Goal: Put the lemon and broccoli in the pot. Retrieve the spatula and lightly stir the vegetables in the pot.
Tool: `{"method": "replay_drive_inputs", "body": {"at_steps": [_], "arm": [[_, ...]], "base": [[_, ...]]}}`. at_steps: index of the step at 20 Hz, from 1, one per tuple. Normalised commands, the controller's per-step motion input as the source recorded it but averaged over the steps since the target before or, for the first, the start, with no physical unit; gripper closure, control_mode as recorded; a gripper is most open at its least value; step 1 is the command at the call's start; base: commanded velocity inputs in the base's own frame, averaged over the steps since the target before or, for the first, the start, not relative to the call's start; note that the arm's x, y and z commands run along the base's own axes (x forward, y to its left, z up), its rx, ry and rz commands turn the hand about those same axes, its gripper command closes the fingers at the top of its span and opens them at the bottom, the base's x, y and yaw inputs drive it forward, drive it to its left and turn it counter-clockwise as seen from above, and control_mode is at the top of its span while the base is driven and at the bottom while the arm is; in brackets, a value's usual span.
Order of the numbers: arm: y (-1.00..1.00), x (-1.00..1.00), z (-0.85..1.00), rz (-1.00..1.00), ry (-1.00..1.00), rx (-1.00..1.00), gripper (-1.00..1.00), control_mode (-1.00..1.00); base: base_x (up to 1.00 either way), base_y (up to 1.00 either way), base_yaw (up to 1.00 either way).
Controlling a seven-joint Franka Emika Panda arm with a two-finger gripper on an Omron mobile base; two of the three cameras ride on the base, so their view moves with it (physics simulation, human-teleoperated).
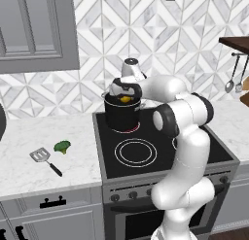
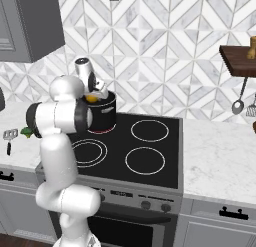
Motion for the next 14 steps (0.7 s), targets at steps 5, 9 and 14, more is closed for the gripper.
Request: {"method": "replay_drive_inputs", "body": {"at_steps": [5, 9, 14], "arm": [[0.00, 0.21, -0.18, 0.00, 0.00, 0.00, 1.00, -1.00], [0.00, 0.19, -0.21, 0.00, 0.00, 0.00, 1.00, -1.00], [0.00, 0.12, -0.24, 0.00, 0.00, 0.00, 1.00, -1.00]], "base": [[0.00, 0.00, 0.00], [0.00, 0.00, 0.00], [0.00, 0.00, 0.00]]}}
